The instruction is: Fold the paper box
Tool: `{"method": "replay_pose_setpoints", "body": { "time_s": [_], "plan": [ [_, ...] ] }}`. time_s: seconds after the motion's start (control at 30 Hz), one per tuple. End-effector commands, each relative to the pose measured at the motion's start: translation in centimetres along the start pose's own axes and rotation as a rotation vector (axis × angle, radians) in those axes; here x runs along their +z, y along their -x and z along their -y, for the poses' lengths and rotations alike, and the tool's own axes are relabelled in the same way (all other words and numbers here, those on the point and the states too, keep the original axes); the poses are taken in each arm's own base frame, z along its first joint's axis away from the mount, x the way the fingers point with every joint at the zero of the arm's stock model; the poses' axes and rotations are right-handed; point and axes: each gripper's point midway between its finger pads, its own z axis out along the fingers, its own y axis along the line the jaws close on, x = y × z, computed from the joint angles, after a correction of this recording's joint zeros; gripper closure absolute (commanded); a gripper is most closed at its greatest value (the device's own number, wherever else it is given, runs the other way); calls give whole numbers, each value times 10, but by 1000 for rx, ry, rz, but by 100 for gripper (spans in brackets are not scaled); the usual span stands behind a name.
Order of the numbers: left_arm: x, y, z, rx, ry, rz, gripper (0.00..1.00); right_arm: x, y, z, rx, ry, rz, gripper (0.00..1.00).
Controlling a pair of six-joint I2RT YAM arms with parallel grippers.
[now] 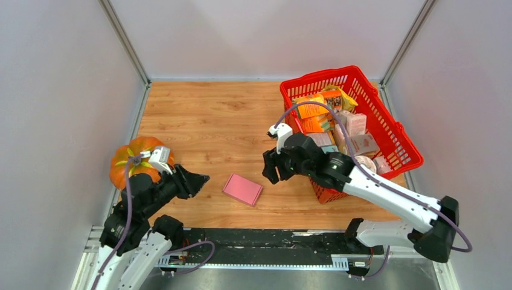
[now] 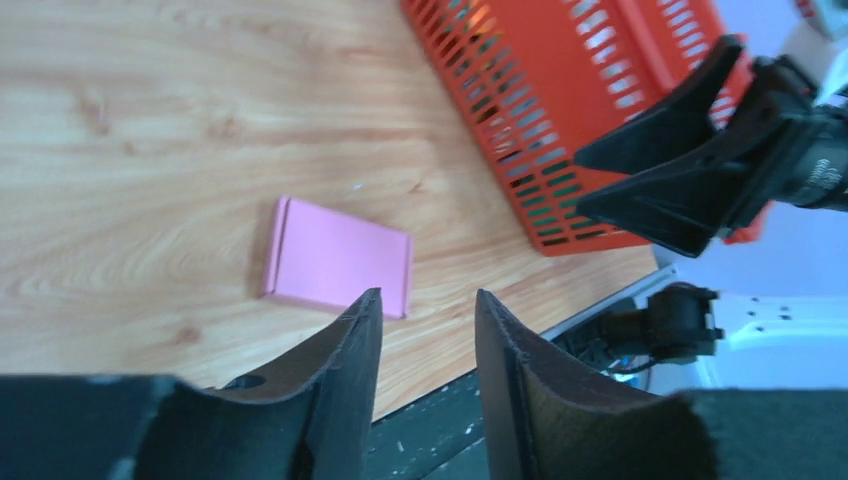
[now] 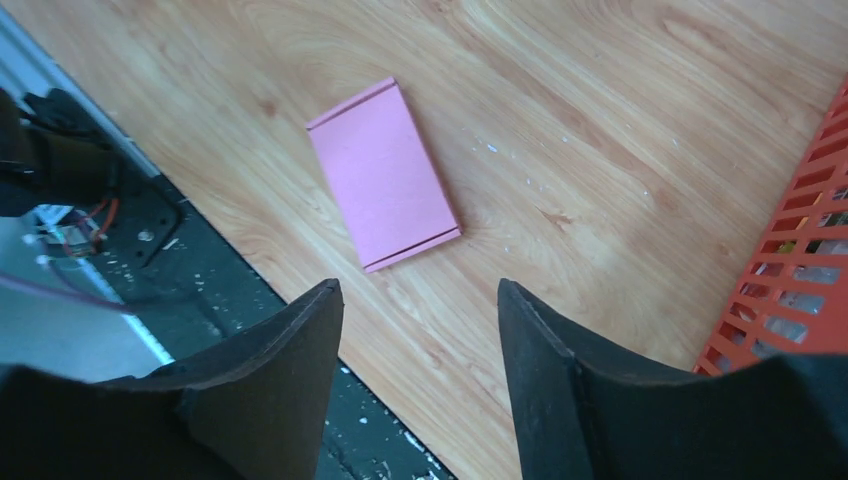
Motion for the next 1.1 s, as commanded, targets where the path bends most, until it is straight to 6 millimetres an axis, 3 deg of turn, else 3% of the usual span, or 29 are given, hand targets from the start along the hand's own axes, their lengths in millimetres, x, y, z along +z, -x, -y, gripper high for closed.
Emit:
{"method": "replay_pose_setpoints", "body": {
  "time_s": [0.0, 0.03, 0.07, 0.1, 0.17, 0.23, 0.27, 0.3, 0.37, 0.4, 0.43, 0.47, 0.5, 0.53, 0.6, 0.63, 0.77, 1.07],
  "plan": [
    [-18, 0, 32, -9, -82, -109, 56, -30, 6, -10, 30, 55, 45, 37],
    [-19, 8, 40, -4, -104, -101, 56, -39, 16, -7, 36, 40, 83, 34],
    [-24, 19, 49, 10, -127, -68, 57, -63, 33, -8, 41, 47, 163, 32],
    [-34, 37, 61, 35, -147, -6, 56, -75, 40, -6, 40, 39, 200, 30],
    [-42, 52, 68, 74, -151, 44, 53, -98, 55, -2, 48, 27, 298, 26],
    [-40, 57, 68, 82, -130, 35, 52, -95, 51, -10, 39, 69, 270, 22],
    [-35, 51, 62, 70, -103, -4, 52, -88, 44, -14, 42, 87, 229, 21],
    [-28, 41, 56, 60, -85, -51, 52, -67, 28, -16, 41, 91, 141, 20],
    [-13, 32, 46, 41, -60, -90, 52, -48, 5, -35, 34, 166, 33, 14],
    [-1, 20, 29, 24, -16, -113, 52, -29, -16, -51, -33, 189, -32, 7],
    [4, 16, 21, 12, 8, -108, 50, -18, -23, -54, -81, 163, -40, 3],
    [9, 13, 14, 5, 31, -105, 50, -5, -32, -54, -136, 120, -57, 2],
    [17, 2, -3, -9, 86, -121, 52, 3, -45, -66, -246, 121, -85, 1],
    [18, -2, -8, -23, 101, -127, 54, 28, -56, -55, -307, 7, -132, 0],
    [23, -16, -20, -47, 115, -135, 59, 44, -68, -56, -409, -62, -179, 0],
    [20, -17, -19, -66, 99, -107, 59, 64, -75, -46, -469, -152, -207, 0],
    [11, -33, -30, -86, 108, -102, 58, 101, -92, -42, -553, -238, -242, 2],
    [-24, -31, -25, -66, 92, -39, 58, 142, -88, -53, -649, -246, -253, 10]
  ]
}}
